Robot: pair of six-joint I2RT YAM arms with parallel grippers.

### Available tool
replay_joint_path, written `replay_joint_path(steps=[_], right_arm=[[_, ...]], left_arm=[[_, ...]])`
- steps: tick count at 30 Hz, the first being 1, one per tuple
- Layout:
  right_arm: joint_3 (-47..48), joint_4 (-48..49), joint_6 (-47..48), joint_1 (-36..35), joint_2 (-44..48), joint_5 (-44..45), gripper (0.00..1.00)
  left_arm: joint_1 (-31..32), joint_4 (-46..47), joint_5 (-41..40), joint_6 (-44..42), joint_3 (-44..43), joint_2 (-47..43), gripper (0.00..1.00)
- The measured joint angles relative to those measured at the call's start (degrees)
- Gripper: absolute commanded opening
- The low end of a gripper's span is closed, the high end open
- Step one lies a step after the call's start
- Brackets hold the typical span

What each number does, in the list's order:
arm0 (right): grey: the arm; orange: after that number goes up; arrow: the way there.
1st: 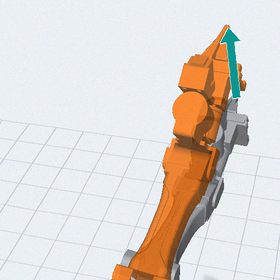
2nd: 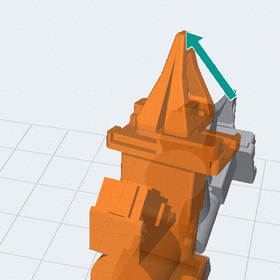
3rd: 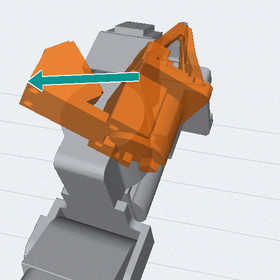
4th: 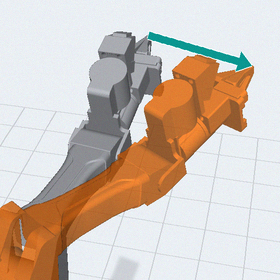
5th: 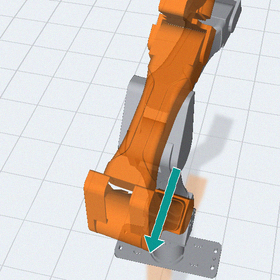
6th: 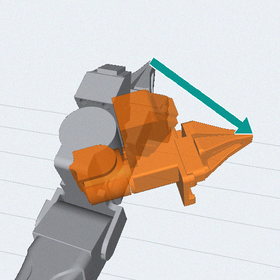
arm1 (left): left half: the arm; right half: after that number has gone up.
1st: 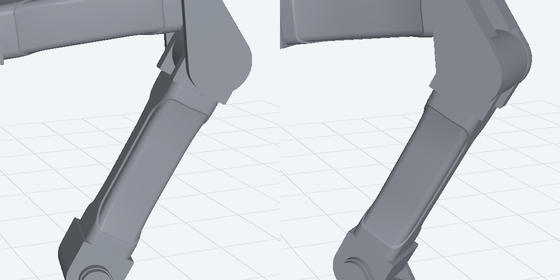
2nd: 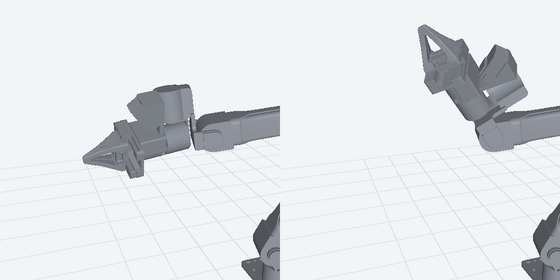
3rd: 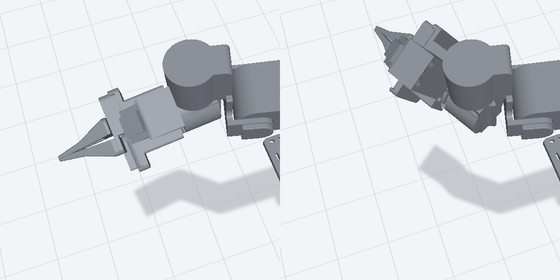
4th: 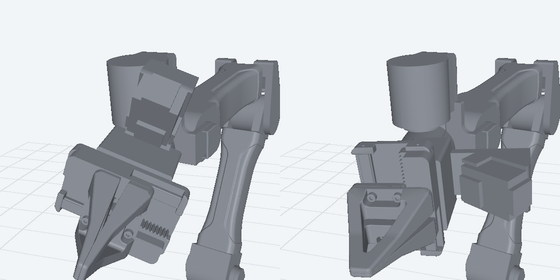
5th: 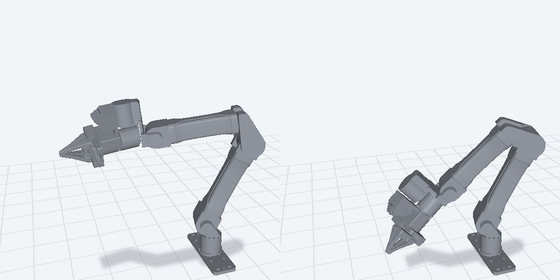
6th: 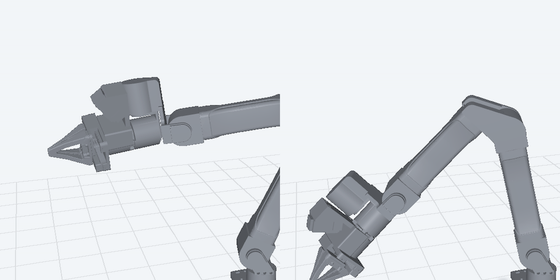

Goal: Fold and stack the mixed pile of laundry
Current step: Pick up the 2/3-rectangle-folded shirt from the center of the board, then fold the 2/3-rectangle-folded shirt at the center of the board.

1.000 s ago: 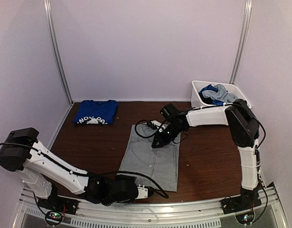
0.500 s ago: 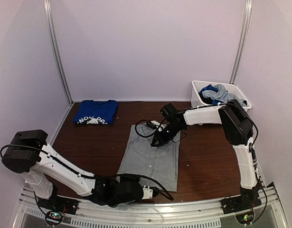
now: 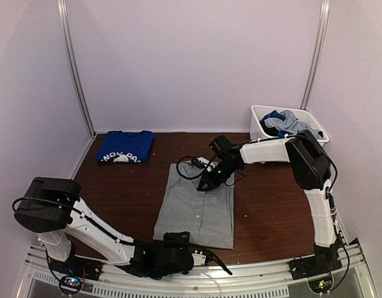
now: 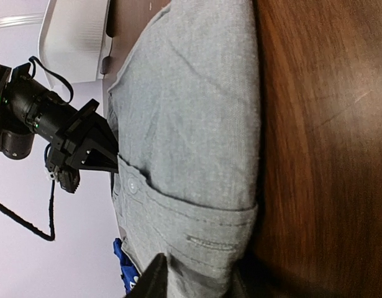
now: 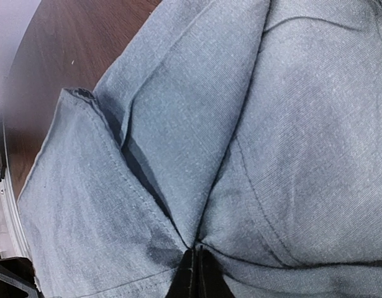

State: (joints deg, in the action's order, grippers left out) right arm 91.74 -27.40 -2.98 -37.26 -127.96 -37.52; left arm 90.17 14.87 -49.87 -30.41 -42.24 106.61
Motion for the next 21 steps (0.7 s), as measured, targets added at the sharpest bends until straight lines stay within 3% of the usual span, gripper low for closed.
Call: replay_joint_path(steps=[4,5,14,21], right_arm=[[-0.04,0.09,0.04,0.0,-0.04,0.0,0.01],[-0.17,0.26,0.07,-0.04,-0.04,0.0,0.01],[-7.52,5.81,-0.44,-2.29,3.15,-2.75,0.0],[-15.26,8.57,-0.5,-6.01,7.37,-5.07,0.0]], left_arm=[[1.86,0.59,-0.79,-2.58,0.68,-0.28,0.01],[2.32,0.35,-0.72,-2.97,0.7,-0.55,0.0],[3.28,-8.79,-0.04,-0.94,-0.55,-10.36,0.0],[3.32,-21.94,3.04,2.38,-7.56,-21.31,0.0]])
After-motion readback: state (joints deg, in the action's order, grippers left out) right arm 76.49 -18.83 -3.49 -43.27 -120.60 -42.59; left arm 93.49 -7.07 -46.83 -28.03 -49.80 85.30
